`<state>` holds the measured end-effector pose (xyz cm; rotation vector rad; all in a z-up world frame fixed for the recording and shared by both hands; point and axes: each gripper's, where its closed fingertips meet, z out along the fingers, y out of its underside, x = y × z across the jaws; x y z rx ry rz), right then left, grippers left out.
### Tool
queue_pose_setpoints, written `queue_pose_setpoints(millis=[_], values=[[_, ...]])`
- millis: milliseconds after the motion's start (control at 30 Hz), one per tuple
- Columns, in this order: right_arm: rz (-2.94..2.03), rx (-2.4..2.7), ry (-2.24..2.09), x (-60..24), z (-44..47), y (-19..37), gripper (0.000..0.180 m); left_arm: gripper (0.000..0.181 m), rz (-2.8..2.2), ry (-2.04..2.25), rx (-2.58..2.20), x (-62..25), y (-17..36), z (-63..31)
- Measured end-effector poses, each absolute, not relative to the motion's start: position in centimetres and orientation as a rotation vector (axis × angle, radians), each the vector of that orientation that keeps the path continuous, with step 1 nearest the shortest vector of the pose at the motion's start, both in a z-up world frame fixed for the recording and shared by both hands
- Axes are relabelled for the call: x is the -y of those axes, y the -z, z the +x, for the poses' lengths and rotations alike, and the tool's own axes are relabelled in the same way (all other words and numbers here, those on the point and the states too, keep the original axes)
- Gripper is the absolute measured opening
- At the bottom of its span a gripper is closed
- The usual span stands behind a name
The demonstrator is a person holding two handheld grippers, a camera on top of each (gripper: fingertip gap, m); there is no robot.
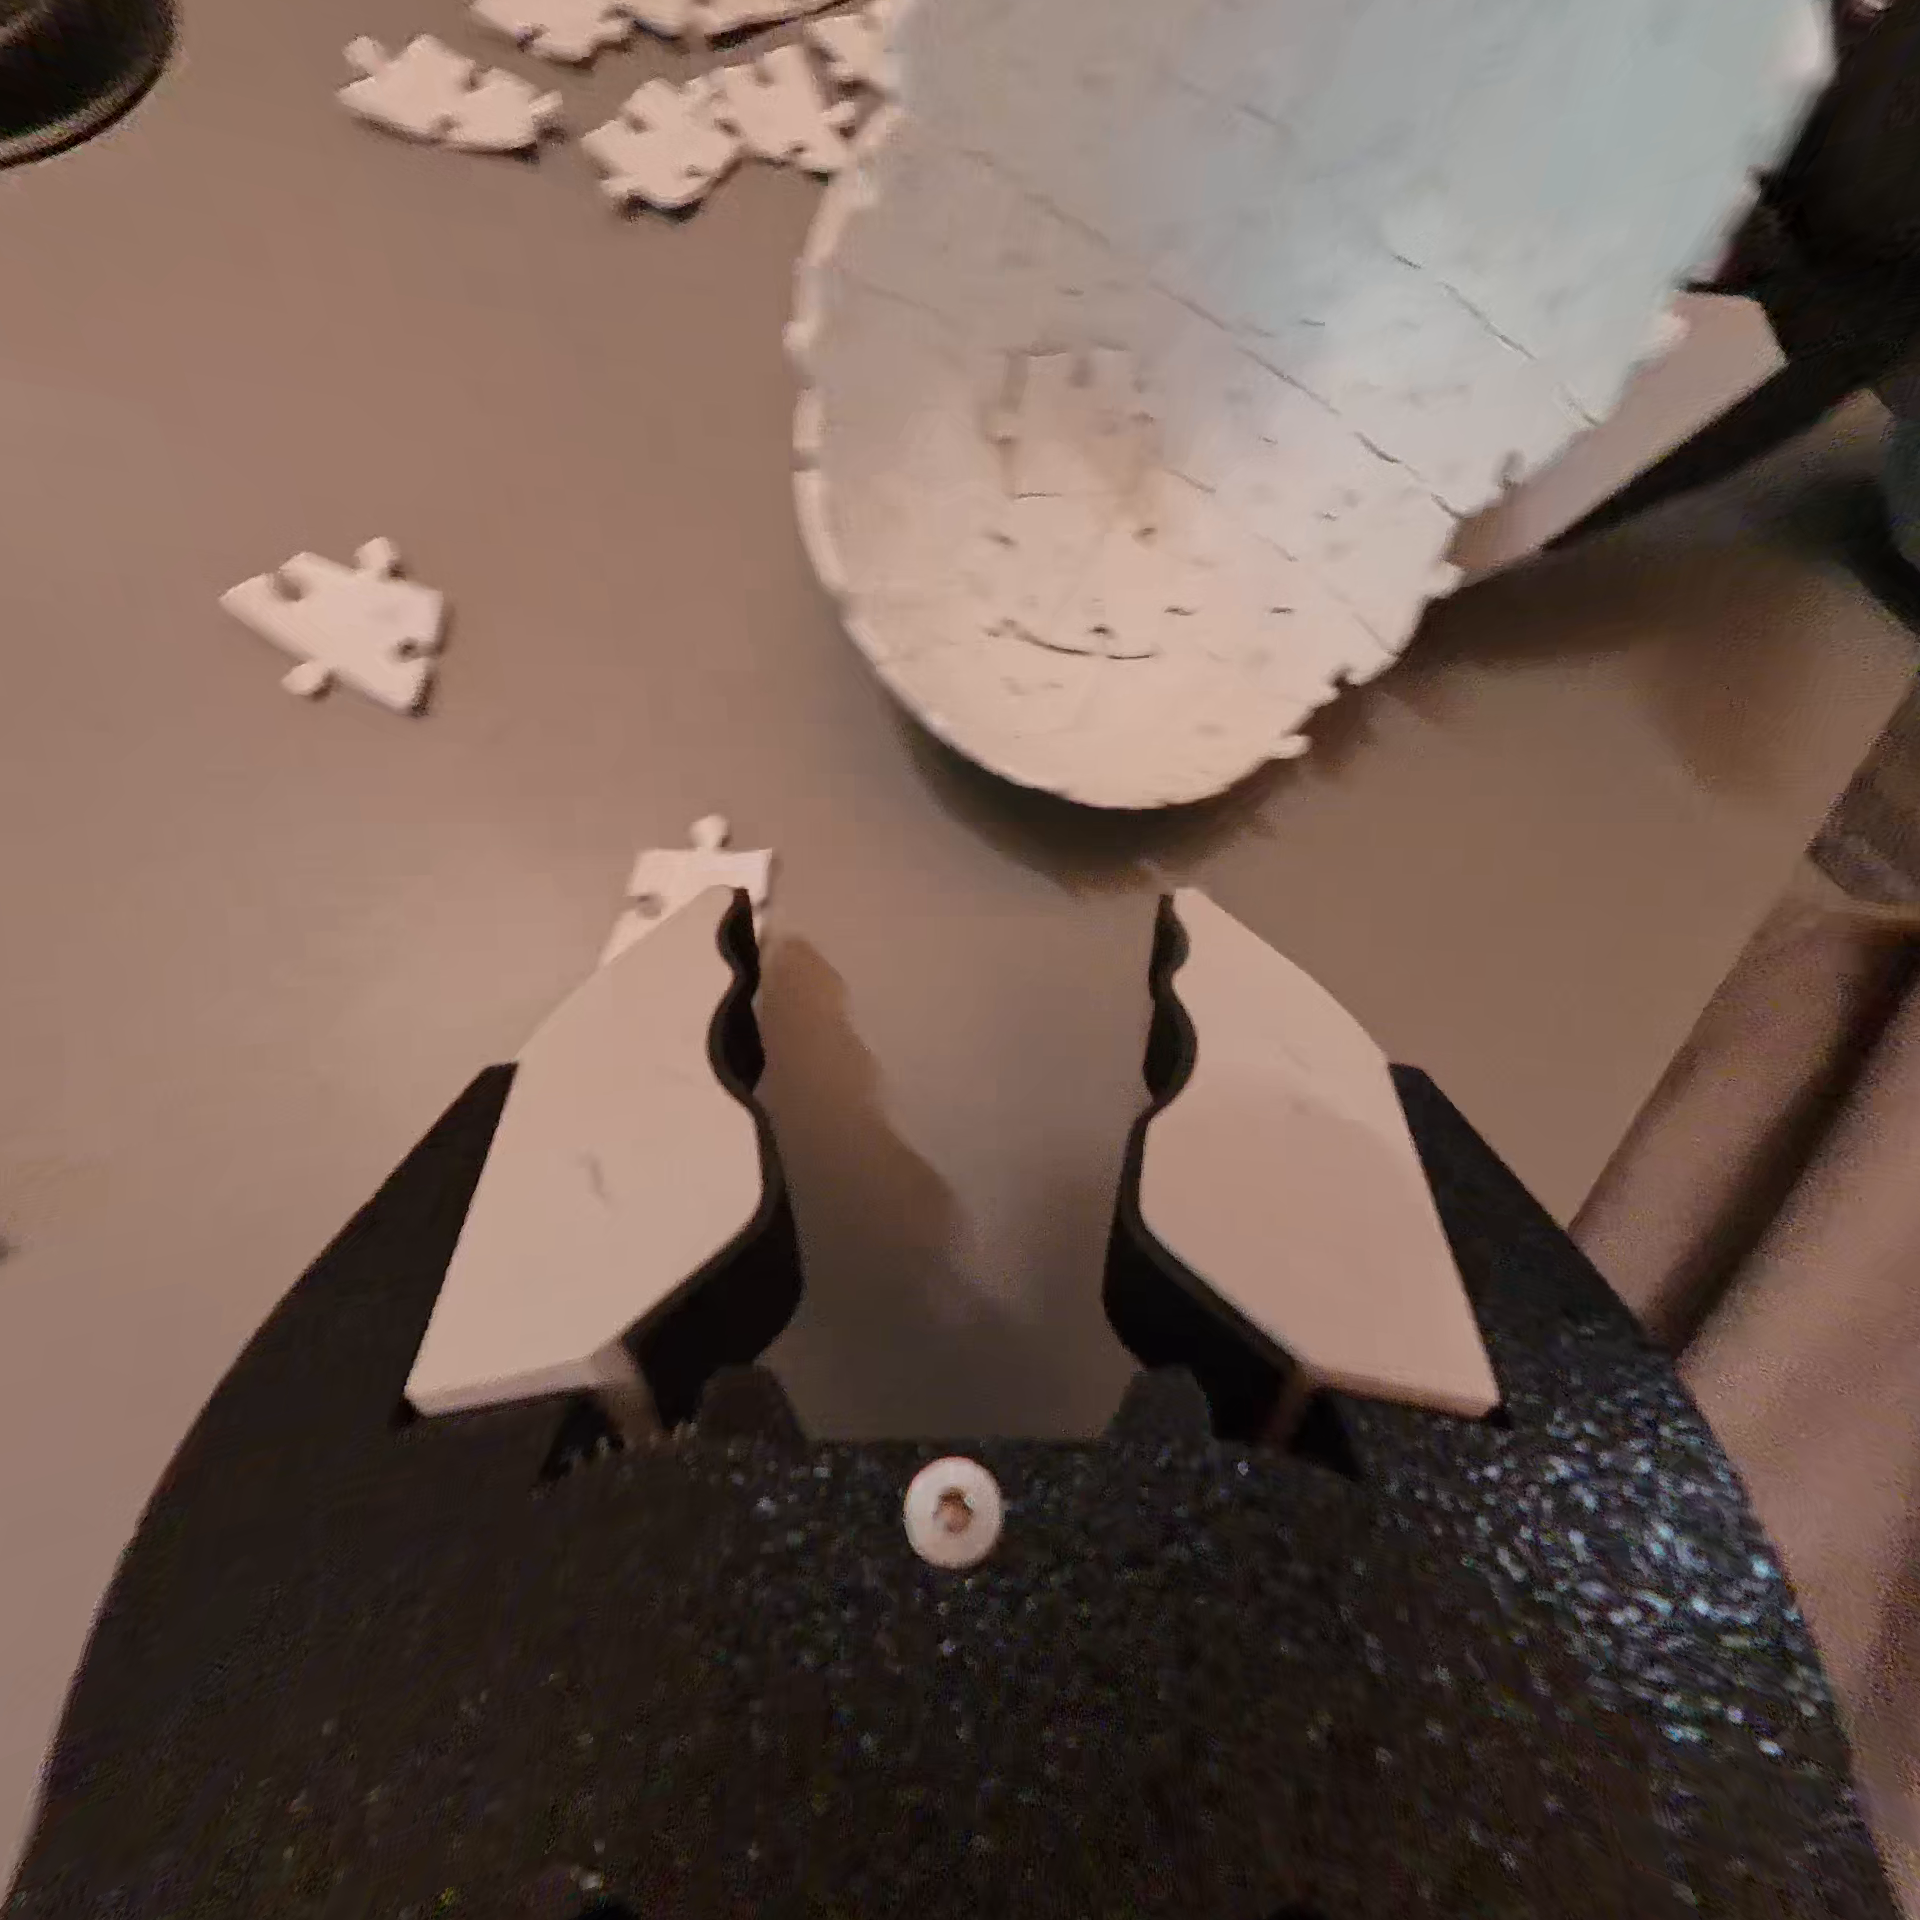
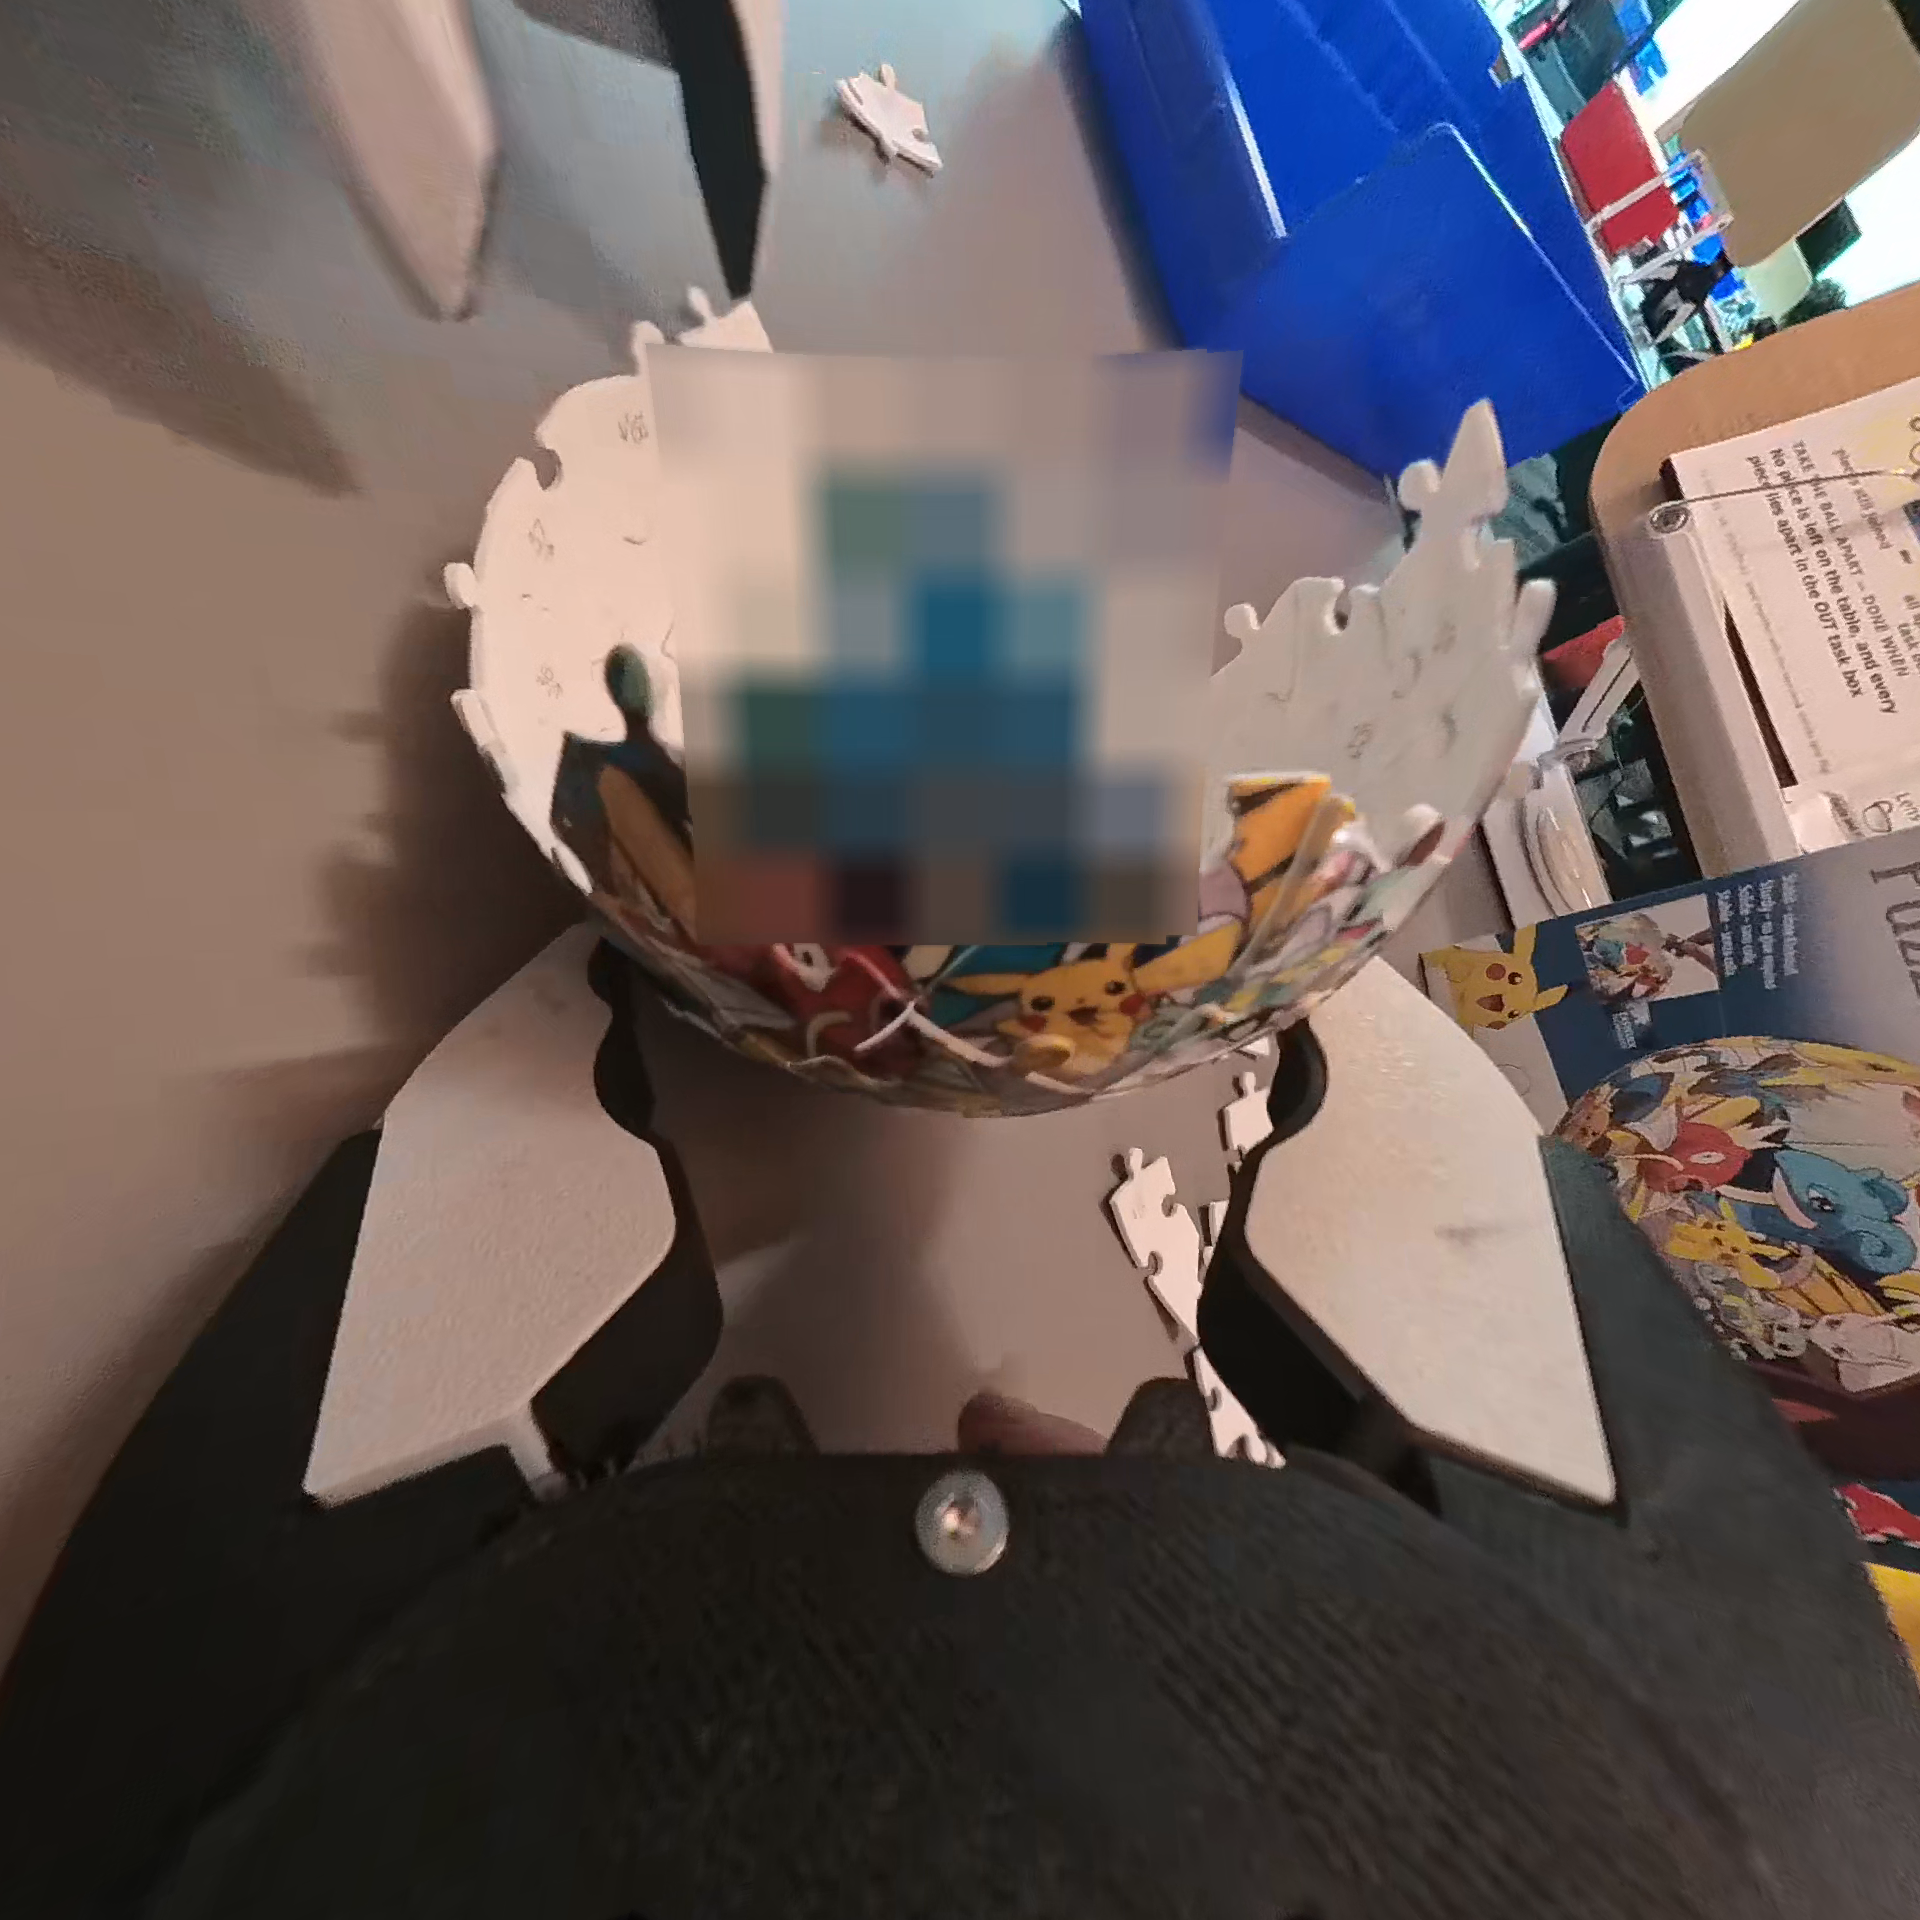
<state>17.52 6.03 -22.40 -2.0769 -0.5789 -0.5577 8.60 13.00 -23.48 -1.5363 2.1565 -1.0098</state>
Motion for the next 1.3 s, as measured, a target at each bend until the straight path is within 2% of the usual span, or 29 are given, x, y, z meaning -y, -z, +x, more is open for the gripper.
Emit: queue_pose_setpoints(millis=[333,767,867,1067,1300], values=[[-2.027,0.436,0.509,-6.7,17.9,21.9,0.127,0.064,-1.431,1.132,-2.187,-9.2,24.7,11.6],[-1.805,0.444,0.646,-7.5,17.7,20.0,0.129,0.057,-1.423,0.968,-2.263,-9.7,25.7,12.9],[-1.808,0.470,0.677,-7.5,17.8,19.9,0.132,0.060,-1.415,0.947,-2.298,-9.4,25.7,13.0],[-1.991,0.582,0.671,-5.2,18.6,20.3,0.123,0.063,-1.339,0.956,-2.395,-7.8,25.7,12.4],[-1.972,0.645,0.626,-5.1,18.2,19.6,0.121,0.065,-1.347,0.939,-2.389,-7.9,25.8,12.5]])
